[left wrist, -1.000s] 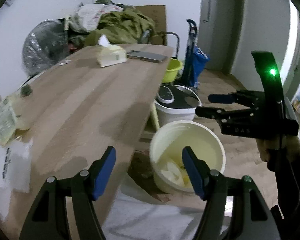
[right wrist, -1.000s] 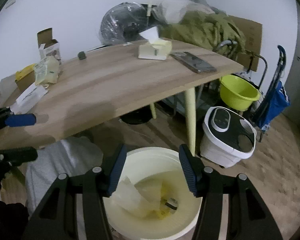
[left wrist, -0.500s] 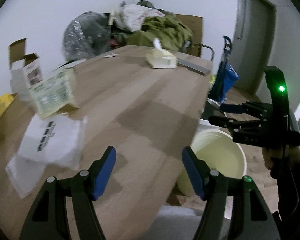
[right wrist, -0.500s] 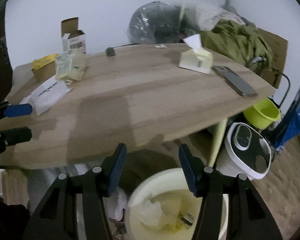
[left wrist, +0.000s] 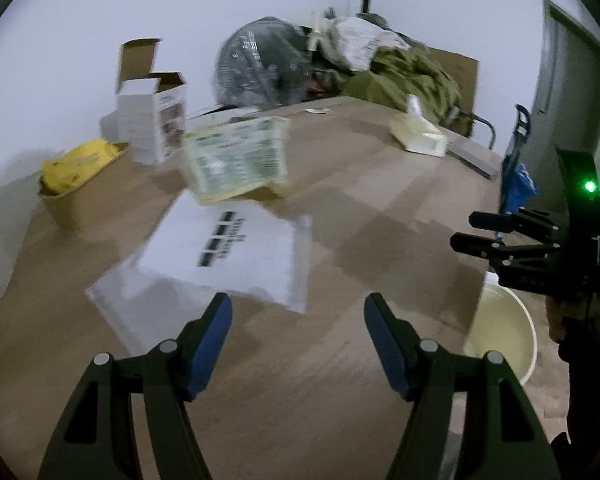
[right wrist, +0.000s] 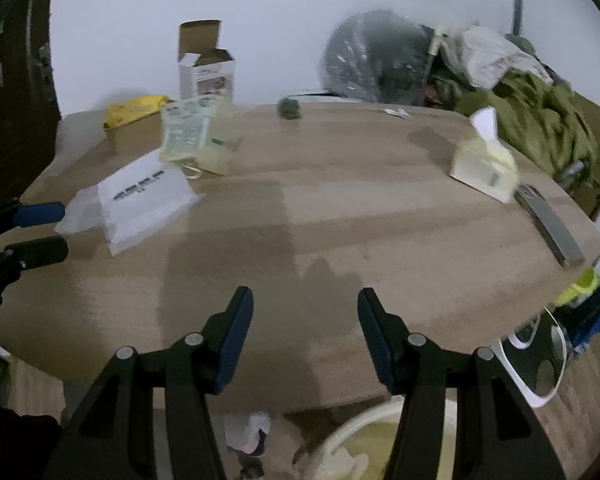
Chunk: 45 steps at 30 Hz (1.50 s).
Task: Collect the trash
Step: 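Move both open tools back over the table toward the printed bags, then grasp the green-printed plastic bag with the right gripper while the left grasps the white 'Casual Socks' bag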
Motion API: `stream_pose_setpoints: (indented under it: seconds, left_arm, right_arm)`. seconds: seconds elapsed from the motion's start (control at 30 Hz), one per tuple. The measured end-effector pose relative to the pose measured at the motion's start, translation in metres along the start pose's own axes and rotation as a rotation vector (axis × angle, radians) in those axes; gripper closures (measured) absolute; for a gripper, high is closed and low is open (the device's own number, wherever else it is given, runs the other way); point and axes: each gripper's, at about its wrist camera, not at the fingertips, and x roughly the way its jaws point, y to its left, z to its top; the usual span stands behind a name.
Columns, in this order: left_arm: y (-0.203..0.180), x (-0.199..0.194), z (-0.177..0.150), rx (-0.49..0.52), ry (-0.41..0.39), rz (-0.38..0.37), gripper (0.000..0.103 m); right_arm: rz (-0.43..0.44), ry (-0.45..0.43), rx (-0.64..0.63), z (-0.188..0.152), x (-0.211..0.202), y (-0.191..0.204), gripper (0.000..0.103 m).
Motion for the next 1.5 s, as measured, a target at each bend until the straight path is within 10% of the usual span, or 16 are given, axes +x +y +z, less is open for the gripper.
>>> stream_pose_setpoints:
  seconds: [0.77, 1.3, 1.5]
  left_arm:
    - [0.081, -0.004, 0.015, -0.136, 0.002, 0.133, 0.034]
    - [0.11, 0.03, 0.035, -0.16, 0.056, 0.073, 0.034]
    - [0.115, 0.056, 0.042, -0.144, 0.089, 0.028, 0.034]
  right_arm:
    - [0.185, -0.037, -0.087, 0.099, 0.067, 0.057, 0.051]
    - [0.256, -0.024, -0.042, 0.151, 0.13, 0.078, 0.051]
    - [0.263, -0.008, -0.03, 0.152, 0.14, 0.071, 0.07]
